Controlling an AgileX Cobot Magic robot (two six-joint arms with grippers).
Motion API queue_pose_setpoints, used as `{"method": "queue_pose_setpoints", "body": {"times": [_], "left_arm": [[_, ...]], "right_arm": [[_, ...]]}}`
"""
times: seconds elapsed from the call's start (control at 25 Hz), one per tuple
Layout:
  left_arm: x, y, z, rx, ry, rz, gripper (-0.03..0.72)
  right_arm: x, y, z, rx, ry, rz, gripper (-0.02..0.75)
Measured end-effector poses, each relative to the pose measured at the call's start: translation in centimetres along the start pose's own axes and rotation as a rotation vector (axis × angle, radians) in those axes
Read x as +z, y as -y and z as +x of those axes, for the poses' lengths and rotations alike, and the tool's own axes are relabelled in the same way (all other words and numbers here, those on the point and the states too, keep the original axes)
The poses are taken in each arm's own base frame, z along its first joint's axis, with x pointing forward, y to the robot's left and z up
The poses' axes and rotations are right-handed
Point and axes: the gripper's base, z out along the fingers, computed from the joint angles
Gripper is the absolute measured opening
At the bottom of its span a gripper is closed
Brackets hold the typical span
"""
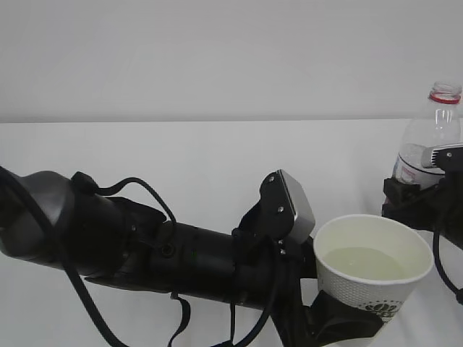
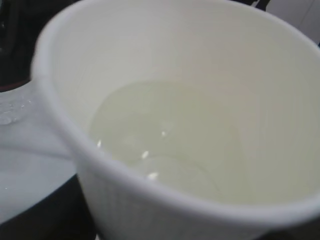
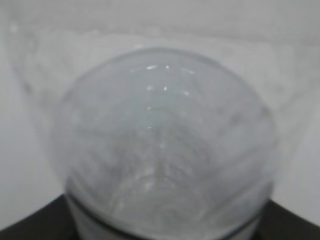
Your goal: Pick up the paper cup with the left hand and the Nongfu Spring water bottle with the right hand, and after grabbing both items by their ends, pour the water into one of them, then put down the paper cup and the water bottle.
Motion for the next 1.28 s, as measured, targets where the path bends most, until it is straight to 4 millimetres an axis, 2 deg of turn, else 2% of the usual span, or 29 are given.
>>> {"method": "queue_pose_setpoints", "body": {"times": [0.28,0.52,0.76,0.96,1.28], "left_arm": [[0.00,0.00,0.00,0.000,0.000,0.000,0.519],[0.00,-0.01,-0.01,-0.002,0.001,-0.001,0.519],[0.00,-0.06,-0.05,-0.008,0.006,-0.007,0.519],[0.00,-0.19,-0.15,-0.022,0.017,-0.020,0.519],[0.00,-0.23,-0.19,-0.028,0.021,-0.025,0.519]], "right_arm": [[0.00,0.00,0.01,0.000,-0.002,0.000,0.405],[0.00,0.00,0.01,0.000,-0.002,0.000,0.456],[0.00,0.00,0.01,0.000,-0.002,0.000,0.468],[0.00,0.00,0.03,0.000,-0.004,0.000,0.547],[0.03,-0.01,-0.12,-0.001,0.010,-0.001,0.580]]}}
